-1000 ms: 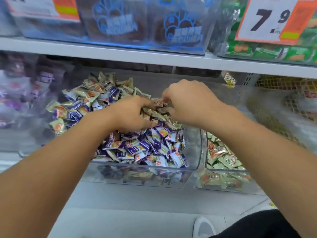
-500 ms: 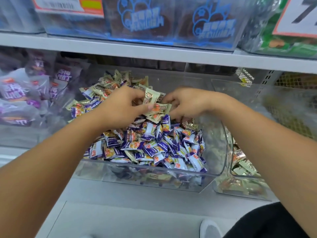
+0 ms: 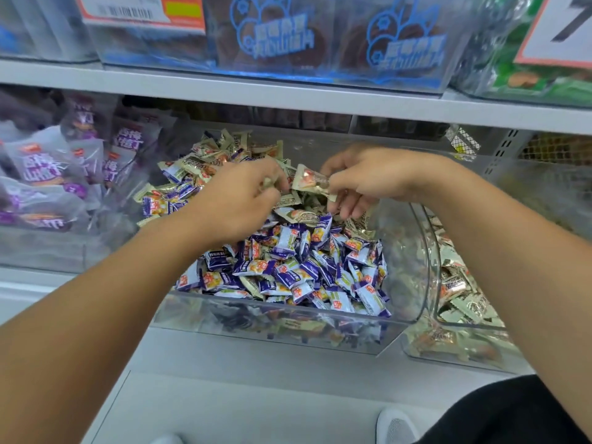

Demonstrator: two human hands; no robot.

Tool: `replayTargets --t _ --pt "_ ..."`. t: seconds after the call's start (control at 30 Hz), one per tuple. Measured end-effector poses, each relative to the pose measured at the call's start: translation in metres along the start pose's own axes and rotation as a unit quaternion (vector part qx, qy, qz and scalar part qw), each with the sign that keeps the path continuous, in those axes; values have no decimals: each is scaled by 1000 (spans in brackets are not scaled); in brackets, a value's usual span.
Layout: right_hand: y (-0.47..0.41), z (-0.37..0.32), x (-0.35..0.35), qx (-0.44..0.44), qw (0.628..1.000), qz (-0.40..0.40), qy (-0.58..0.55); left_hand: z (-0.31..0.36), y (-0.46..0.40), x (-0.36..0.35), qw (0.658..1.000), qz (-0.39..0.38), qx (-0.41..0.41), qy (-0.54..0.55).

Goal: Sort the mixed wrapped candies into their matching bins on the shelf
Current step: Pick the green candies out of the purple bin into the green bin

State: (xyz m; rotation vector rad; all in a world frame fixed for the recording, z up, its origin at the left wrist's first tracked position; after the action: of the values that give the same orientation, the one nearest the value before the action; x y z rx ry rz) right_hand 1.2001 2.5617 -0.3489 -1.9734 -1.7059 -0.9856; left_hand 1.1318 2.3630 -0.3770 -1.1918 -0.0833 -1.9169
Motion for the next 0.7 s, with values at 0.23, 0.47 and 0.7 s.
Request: replayTargets --t 0.23,0.47,0.7 --pt "5 -8 -4 -9 963 13 267 11 -3 -14 980 -82 3 -179" --pt "12 -9 -9 -9 964 -106 244 11 -6 -15 996 -27 53 -63" --pt "7 -7 -1 21 952 26 305 16 -4 1 989 122 80 9"
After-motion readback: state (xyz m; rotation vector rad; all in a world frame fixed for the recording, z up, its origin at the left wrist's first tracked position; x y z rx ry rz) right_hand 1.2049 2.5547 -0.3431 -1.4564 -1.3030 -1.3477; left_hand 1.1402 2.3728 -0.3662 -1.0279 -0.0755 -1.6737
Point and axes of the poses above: each hand's wrist, its own y-axis away from the middle knuckle, its own x-axis out of the back of the hand, z = x × y, the point moved 1 cm from there along -y, towards the middle knuckle, and after that the axes turned 6 degrees about z, right-handed, at the moved point
